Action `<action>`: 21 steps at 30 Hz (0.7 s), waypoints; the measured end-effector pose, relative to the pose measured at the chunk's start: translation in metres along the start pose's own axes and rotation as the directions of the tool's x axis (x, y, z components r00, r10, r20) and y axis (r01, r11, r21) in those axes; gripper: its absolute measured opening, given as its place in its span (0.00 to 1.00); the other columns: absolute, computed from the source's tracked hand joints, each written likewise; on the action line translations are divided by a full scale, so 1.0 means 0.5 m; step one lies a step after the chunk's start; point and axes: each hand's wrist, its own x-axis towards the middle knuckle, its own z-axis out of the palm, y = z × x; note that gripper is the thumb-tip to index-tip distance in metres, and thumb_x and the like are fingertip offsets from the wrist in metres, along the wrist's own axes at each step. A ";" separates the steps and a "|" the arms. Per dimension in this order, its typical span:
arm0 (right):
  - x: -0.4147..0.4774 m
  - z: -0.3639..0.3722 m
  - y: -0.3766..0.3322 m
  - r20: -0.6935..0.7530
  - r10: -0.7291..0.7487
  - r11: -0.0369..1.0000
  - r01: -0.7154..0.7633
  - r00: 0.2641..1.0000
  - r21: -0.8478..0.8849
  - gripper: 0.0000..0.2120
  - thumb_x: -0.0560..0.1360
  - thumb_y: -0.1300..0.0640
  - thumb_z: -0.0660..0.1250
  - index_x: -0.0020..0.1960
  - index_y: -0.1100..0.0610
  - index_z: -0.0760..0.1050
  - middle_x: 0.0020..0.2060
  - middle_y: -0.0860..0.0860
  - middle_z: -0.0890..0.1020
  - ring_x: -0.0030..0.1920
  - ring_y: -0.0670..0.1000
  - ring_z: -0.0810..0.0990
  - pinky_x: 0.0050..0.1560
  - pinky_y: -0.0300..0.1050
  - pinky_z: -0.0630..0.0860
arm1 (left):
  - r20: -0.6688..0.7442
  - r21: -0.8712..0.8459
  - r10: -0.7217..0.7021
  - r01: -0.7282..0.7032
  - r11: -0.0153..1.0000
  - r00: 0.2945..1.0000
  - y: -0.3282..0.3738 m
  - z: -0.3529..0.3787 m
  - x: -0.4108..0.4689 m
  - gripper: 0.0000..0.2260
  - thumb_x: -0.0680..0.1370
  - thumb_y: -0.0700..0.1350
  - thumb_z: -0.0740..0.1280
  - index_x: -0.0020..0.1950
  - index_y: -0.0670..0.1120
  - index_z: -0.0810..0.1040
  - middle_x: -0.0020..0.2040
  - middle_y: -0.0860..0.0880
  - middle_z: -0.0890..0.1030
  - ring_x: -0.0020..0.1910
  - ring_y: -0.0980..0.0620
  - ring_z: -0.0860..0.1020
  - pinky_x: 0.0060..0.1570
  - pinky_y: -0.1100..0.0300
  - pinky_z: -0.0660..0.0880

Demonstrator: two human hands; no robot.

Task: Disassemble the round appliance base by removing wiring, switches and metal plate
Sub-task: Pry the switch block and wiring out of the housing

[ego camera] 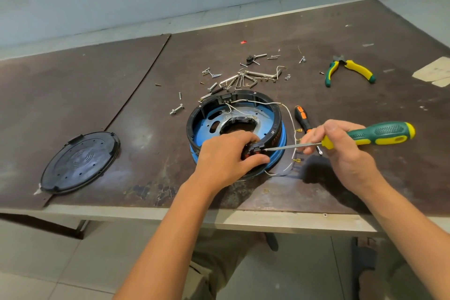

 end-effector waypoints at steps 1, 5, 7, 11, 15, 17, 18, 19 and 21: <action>0.000 0.004 -0.003 -0.020 0.010 1.000 -0.010 1.000 0.015 0.19 0.81 0.43 0.66 0.39 0.53 0.84 0.31 0.55 0.83 0.37 0.64 0.81 0.52 0.58 0.78 | -0.002 0.003 0.003 -0.003 1.000 1.000 0.000 0.000 0.001 0.20 0.74 0.70 0.62 0.57 0.59 0.78 0.46 0.60 0.81 0.45 0.59 0.77 0.43 0.53 0.78; 0.005 0.025 -0.017 -0.053 0.082 0.995 -0.079 0.995 0.052 0.20 0.76 0.38 0.71 0.37 0.53 0.84 0.31 0.55 0.83 0.35 0.61 0.80 0.49 0.52 0.78 | -0.016 0.026 0.016 -0.016 1.000 1.000 -0.004 0.003 0.001 0.20 0.75 0.70 0.62 0.57 0.59 0.78 0.47 0.60 0.81 0.46 0.58 0.78 0.41 0.57 0.75; 0.003 0.028 -0.017 -0.064 0.093 0.994 -0.089 0.994 0.063 0.20 0.75 0.37 0.71 0.36 0.53 0.83 0.30 0.54 0.83 0.35 0.61 0.79 0.48 0.52 0.79 | -0.007 0.040 0.024 -0.023 0.999 1.000 -0.006 0.003 0.000 0.20 0.75 0.70 0.61 0.58 0.59 0.77 0.48 0.60 0.81 0.47 0.58 0.78 0.40 0.57 0.74; -0.001 0.027 -0.019 -0.026 0.018 1.000 -0.018 0.999 0.015 0.20 0.80 0.40 0.67 0.37 0.52 0.83 0.32 0.53 0.83 0.36 0.64 0.80 0.45 0.52 0.79 | 0.010 0.109 0.061 -0.062 0.992 0.998 0.002 0.003 -0.002 0.22 0.76 0.70 0.59 0.59 0.56 0.73 0.49 0.59 0.79 0.44 0.56 0.78 0.38 0.55 0.75; -0.003 0.033 -0.024 -0.012 0.011 1.000 -0.011 1.000 -0.013 0.21 0.81 0.41 0.66 0.37 0.53 0.83 0.33 0.55 0.83 0.35 0.65 0.80 0.41 0.48 0.79 | 0.028 0.182 0.082 -0.085 0.980 0.996 0.007 0.007 0.000 0.22 0.77 0.70 0.55 0.57 0.54 0.70 0.47 0.57 0.76 0.42 0.55 0.75 0.35 0.53 0.75; -0.003 0.041 -0.032 -0.034 0.087 0.996 -0.087 0.996 0.000 0.22 0.79 0.39 0.68 0.35 0.54 0.82 0.32 0.54 0.83 0.34 0.61 0.81 0.39 0.46 0.79 | 0.029 0.201 0.095 -0.099 0.975 0.995 0.007 0.008 0.001 0.22 0.78 0.70 0.54 0.57 0.54 0.70 0.47 0.56 0.75 0.41 0.55 0.75 0.34 0.55 0.74; -0.001 0.045 -0.035 -0.053 0.141 0.990 -0.141 0.989 0.011 0.22 0.78 0.39 0.68 0.34 0.54 0.81 0.31 0.54 0.82 0.33 0.59 0.82 0.37 0.45 0.78 | 0.031 0.210 0.105 -0.109 0.972 0.994 0.007 0.008 0.001 0.22 0.78 0.70 0.53 0.57 0.54 0.70 0.47 0.56 0.75 0.42 0.55 0.75 0.33 0.56 0.74; 0.001 0.047 -0.037 -0.071 0.195 0.981 -0.194 0.978 0.029 0.22 0.78 0.40 0.68 0.34 0.54 0.80 0.29 0.53 0.81 0.33 0.57 0.82 0.35 0.44 0.77 | 0.036 0.218 0.116 -0.121 0.968 0.993 0.006 0.008 0.002 0.23 0.78 0.70 0.53 0.58 0.54 0.70 0.47 0.56 0.75 0.42 0.55 0.75 0.33 0.56 0.73; 0.009 0.047 -0.035 -0.087 0.288 0.957 -0.282 0.954 0.073 0.21 0.79 0.44 0.65 0.33 0.56 0.79 0.26 0.54 0.79 0.31 0.54 0.83 0.31 0.42 0.73 | 0.049 0.226 0.136 -0.143 0.963 0.990 0.005 0.008 0.003 0.24 0.77 0.71 0.51 0.59 0.54 0.70 0.47 0.56 0.75 0.43 0.55 0.75 0.33 0.56 0.75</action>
